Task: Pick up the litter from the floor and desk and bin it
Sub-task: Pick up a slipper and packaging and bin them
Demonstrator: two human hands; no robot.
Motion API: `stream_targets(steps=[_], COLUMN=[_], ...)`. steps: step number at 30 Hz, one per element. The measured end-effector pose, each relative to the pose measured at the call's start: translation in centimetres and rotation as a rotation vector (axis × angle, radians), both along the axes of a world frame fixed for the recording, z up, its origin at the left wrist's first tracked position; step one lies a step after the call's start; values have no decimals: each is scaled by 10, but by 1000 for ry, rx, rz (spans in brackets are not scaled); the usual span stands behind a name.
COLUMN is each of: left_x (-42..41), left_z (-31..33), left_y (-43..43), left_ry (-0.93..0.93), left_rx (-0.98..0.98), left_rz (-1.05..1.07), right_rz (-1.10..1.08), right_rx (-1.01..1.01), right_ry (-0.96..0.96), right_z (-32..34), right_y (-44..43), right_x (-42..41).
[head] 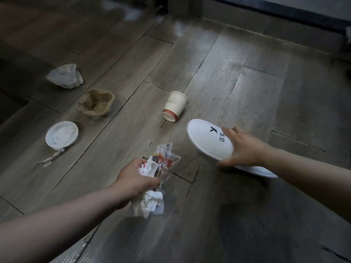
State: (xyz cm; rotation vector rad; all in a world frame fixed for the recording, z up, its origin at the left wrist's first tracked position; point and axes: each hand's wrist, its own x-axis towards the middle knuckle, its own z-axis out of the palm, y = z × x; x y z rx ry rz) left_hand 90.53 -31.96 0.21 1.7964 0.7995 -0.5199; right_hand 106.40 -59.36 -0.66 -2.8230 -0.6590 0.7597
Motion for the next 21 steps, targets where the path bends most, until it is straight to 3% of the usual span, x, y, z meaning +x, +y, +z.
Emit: stream_targets(steps=[9, 14, 21], left_x=[38, 67, 103], left_z=[18, 14, -23], left_y=[-39, -71, -106], left_ry=[8, 64, 59], left_rx=[-205, -385, -450], left_rz=[-129, -170, -126], right_rz=[-502, -655, -775], right_rx=[376, 385, 387], right_ry=[50, 55, -9], right_z=[24, 15, -15], right_y=[-53, -76, -104], right_x=[-48, -55, -41])
